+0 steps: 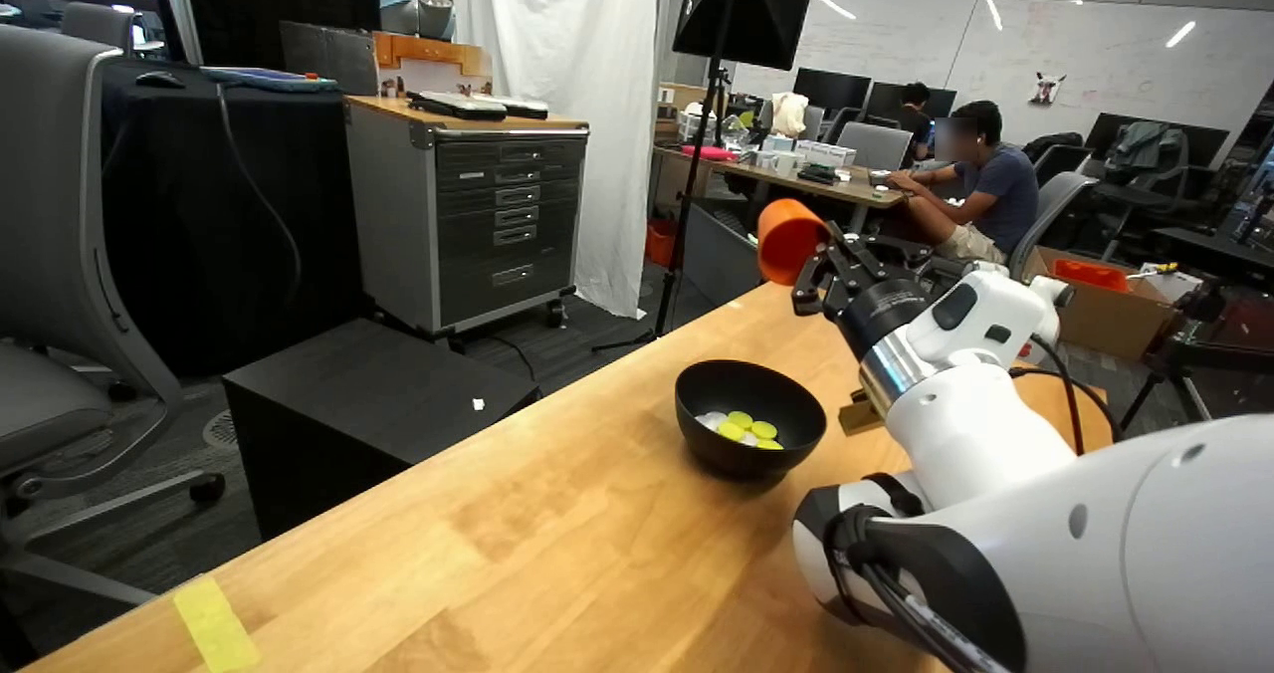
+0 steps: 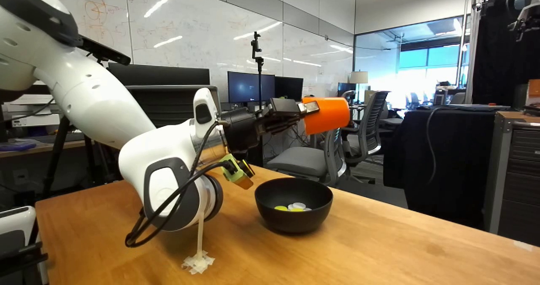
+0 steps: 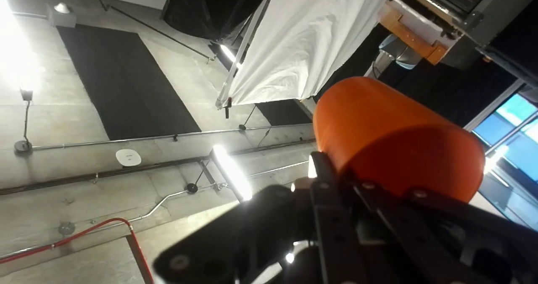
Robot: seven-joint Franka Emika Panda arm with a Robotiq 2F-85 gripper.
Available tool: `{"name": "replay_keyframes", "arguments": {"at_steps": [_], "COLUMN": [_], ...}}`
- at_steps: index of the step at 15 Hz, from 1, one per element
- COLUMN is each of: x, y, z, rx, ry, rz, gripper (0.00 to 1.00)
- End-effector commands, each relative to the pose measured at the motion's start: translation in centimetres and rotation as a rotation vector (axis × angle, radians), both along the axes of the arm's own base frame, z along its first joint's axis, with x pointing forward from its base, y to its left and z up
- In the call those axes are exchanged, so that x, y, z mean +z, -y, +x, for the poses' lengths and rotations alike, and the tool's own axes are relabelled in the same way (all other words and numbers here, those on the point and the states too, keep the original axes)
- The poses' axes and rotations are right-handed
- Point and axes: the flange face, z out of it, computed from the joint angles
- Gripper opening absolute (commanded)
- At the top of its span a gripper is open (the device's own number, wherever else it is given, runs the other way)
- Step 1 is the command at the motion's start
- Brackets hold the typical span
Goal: Pour the things in the orange cup into the bowl
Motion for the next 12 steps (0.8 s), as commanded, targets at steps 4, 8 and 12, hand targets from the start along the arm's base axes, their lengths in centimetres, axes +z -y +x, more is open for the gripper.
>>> {"name": "replay_keyframes", "arguments": {"at_steps": [4,8,12], "x": [2.6,3.9,5.1], "y": [-0.5,-0.3,0.0], "z": [-0.9,-1.1,-1.1], "rx": [0.008,-0.004,-0.024], "ry": [0.022,0.028,0.029], "rz": [0.085,0.132,0.186], "gripper": [0.04,0.04,0.04]}}
